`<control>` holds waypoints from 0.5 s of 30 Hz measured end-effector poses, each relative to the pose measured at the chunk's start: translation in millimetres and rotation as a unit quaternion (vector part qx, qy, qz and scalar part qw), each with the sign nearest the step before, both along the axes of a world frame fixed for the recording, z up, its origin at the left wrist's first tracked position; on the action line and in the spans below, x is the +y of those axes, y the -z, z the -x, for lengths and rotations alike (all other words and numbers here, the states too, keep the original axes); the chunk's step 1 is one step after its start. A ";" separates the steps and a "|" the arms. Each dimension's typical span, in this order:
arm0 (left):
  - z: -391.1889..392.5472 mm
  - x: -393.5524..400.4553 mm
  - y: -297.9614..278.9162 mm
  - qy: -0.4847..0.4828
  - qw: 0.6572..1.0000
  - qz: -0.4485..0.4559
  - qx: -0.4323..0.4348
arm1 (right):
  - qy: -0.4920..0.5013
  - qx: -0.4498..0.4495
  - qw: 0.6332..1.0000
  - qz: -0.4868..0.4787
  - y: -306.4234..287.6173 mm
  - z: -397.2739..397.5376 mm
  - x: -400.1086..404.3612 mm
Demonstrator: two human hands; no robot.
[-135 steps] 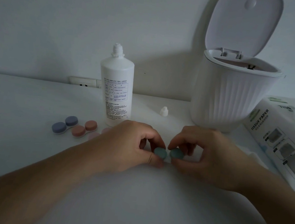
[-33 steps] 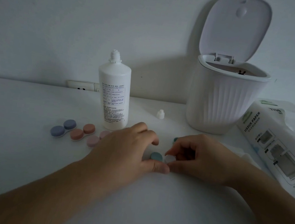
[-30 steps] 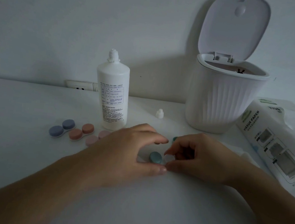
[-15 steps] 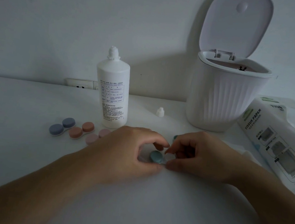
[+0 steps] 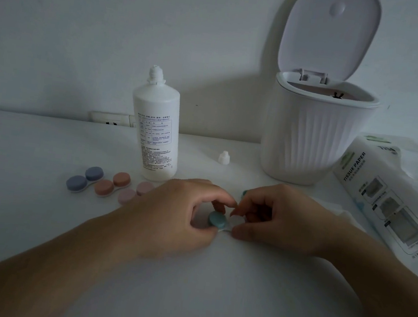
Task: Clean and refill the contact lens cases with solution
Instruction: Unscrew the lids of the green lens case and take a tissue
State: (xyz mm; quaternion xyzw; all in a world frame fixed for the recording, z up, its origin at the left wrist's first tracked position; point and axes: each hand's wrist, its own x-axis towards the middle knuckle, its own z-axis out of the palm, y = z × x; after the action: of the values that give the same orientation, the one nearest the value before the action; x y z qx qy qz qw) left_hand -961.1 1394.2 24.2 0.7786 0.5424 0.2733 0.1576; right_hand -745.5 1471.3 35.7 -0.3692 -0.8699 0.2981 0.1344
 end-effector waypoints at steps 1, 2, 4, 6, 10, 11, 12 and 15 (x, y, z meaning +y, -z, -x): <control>0.6 0.8 0.5 -0.003 1.000 0.000 0.004 | 0.000 -0.001 1.000 0.001 -0.3 0.2 -0.2; 1.6 1.8 0.9 -0.009 1.000 0.003 0.010 | 0.001 -0.002 1.000 0.002 -0.6 0.3 -0.3; 3.1 3.0 1.6 -0.019 1.000 0.009 0.019 | 0.001 -0.003 1.000 0.004 -0.8 0.3 -0.1; 3.6 2.9 1.8 -0.010 1.000 0.013 -0.007 | 0.002 -0.006 1.000 0.004 -1.1 0.4 -0.1; 1.7 1.2 2.6 -0.010 1.000 0.003 -0.013 | 0.000 -0.001 1.000 0.002 -0.5 0.7 0.0; 0.9 1.2 3.4 -0.011 1.000 -0.003 -0.010 | 0.000 0.002 1.000 0.004 -0.5 0.8 -0.1; -0.1 0.9 3.4 -0.011 1.000 -0.011 -0.008 | 0.000 0.006 1.000 0.006 -0.5 0.9 -0.2; -2.6 2.0 1.0 -0.006 1.000 -0.012 -0.006 | -0.001 0.005 1.000 0.006 -0.3 0.6 -0.1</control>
State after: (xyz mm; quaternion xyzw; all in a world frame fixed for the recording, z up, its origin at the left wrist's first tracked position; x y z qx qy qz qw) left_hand -958.4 1396.2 23.2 0.7756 0.5425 0.2857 0.1502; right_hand -746.1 1471.2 36.1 -0.3673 -0.8680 0.3054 0.1361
